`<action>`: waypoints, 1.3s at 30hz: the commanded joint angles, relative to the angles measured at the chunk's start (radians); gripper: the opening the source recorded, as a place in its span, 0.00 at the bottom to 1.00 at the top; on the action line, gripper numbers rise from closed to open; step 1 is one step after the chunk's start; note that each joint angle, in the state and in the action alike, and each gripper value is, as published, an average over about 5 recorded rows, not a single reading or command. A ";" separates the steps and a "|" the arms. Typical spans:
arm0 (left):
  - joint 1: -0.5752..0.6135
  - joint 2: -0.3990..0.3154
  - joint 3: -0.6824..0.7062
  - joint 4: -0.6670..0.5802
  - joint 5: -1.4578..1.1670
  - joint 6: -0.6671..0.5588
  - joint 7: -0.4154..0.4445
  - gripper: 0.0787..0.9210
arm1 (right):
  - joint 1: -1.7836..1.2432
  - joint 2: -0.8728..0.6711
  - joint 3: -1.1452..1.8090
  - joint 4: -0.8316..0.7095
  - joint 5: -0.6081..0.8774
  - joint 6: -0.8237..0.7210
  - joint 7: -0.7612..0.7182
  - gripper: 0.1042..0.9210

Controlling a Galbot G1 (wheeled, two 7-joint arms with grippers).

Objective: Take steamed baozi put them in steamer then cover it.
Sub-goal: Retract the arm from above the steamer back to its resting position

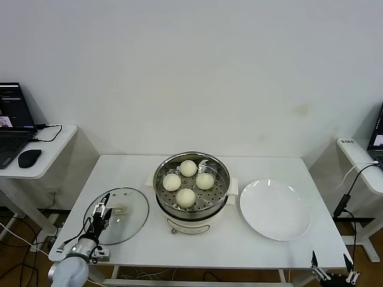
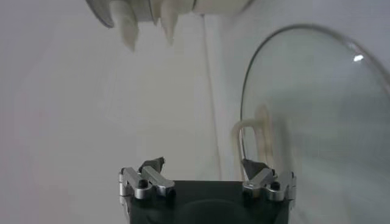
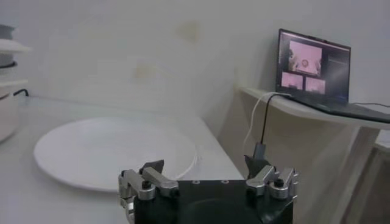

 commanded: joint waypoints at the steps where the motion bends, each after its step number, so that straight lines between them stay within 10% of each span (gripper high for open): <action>1: -0.110 0.004 0.022 0.139 0.011 -0.008 -0.003 0.88 | -0.009 0.019 0.005 -0.003 -0.019 0.003 0.003 0.88; 22: -0.167 -0.016 0.048 0.206 -0.069 -0.024 -0.004 0.85 | 0.003 0.020 -0.004 -0.023 -0.039 0.001 0.000 0.88; 39: -0.188 -0.034 0.053 0.290 -0.132 -0.133 -0.053 0.27 | 0.004 0.020 -0.013 -0.030 -0.054 0.006 -0.002 0.88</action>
